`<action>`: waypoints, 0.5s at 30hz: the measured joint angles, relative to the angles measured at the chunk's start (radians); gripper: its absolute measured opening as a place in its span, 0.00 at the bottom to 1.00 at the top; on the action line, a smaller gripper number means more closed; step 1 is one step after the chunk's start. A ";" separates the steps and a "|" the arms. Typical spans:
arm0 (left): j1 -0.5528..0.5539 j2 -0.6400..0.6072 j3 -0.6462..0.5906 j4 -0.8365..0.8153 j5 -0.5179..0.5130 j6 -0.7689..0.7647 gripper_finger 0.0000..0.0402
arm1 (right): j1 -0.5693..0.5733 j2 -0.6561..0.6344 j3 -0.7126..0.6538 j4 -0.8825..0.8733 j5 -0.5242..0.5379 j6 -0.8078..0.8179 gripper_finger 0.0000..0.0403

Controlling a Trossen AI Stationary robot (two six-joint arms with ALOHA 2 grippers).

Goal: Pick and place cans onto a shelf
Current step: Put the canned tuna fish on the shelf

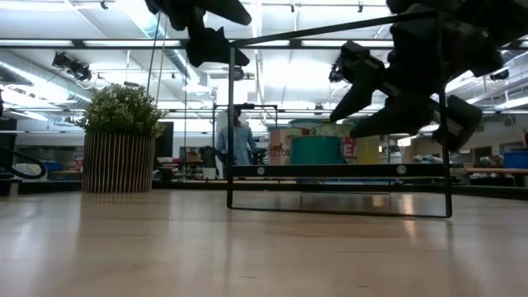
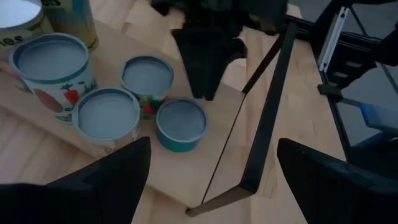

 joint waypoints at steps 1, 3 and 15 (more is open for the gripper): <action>-0.003 0.000 0.000 0.000 0.004 0.000 0.88 | -0.012 0.000 0.000 0.006 -0.019 0.000 0.40; -0.005 0.000 0.003 -0.004 0.006 -0.001 0.88 | -0.028 0.000 0.000 0.006 -0.043 -0.006 0.40; -0.030 0.000 0.003 -0.014 0.021 -0.112 0.88 | -0.010 0.000 0.000 0.018 -0.047 -0.102 0.40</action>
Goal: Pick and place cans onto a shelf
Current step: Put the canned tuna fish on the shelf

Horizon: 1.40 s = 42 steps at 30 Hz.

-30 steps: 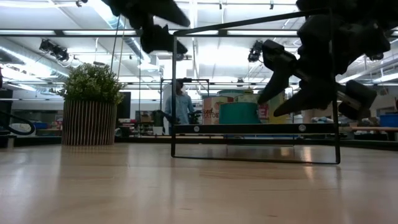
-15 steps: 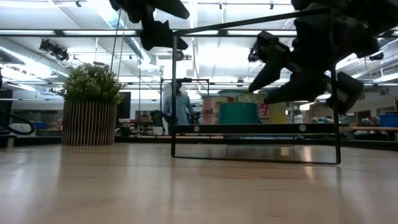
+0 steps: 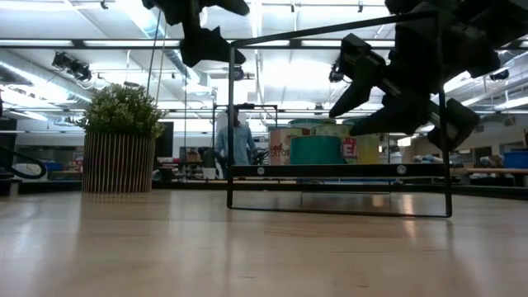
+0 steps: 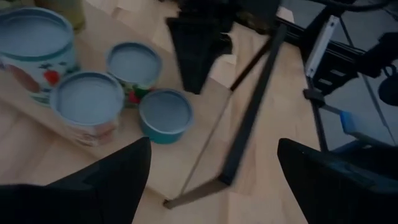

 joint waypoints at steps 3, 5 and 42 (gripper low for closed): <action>-0.018 0.000 0.000 0.000 0.001 0.000 0.88 | -0.012 0.000 0.000 0.005 -0.008 -0.026 0.40; -0.028 0.000 0.000 0.000 0.000 0.001 0.88 | -0.019 0.006 0.000 0.011 -0.012 -0.030 0.40; -0.044 0.000 0.000 -0.030 -0.012 -0.005 0.88 | 0.010 0.023 0.080 -0.088 0.110 0.003 0.33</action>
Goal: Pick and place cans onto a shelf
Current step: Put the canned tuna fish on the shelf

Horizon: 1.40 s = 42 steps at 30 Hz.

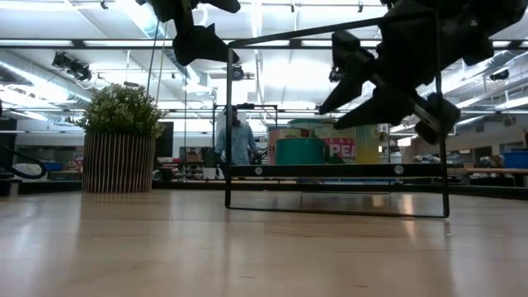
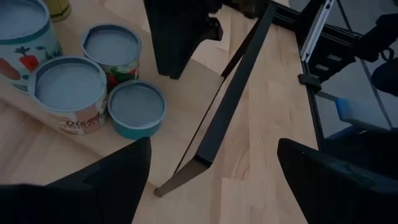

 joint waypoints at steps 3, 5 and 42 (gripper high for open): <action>0.000 0.000 0.000 0.000 0.000 -0.002 0.88 | 0.002 -0.037 0.000 -0.023 0.020 0.000 0.33; 0.002 0.000 0.000 -0.001 0.000 -0.003 0.88 | 0.002 -0.061 0.000 -0.051 0.023 0.004 0.33; 0.179 0.020 0.109 -0.138 -0.041 -0.175 0.88 | 0.044 -0.414 -0.001 -0.257 0.287 0.433 0.33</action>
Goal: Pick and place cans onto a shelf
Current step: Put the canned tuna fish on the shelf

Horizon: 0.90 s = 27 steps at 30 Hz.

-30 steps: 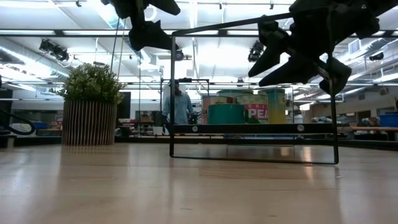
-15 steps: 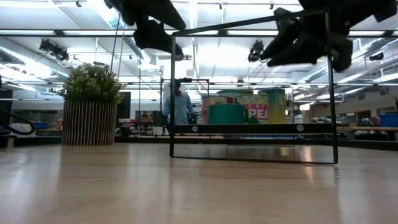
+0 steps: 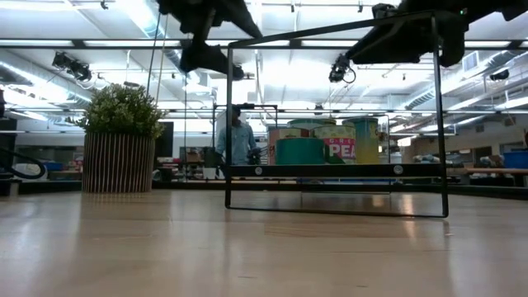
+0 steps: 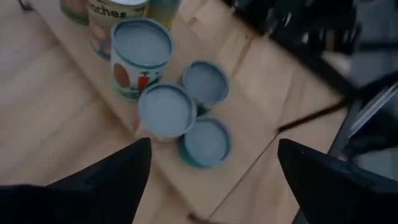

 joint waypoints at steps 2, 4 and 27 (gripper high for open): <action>0.024 0.002 0.000 0.030 0.036 -0.054 0.88 | 0.002 0.000 0.000 -0.006 0.020 0.049 0.33; 0.034 0.003 0.000 0.049 0.060 -0.074 0.87 | 0.015 -0.014 0.000 -0.051 0.052 0.073 0.33; 0.037 0.337 0.494 -0.400 0.123 -0.271 0.63 | 0.060 -0.100 -0.058 -0.204 0.078 0.172 0.33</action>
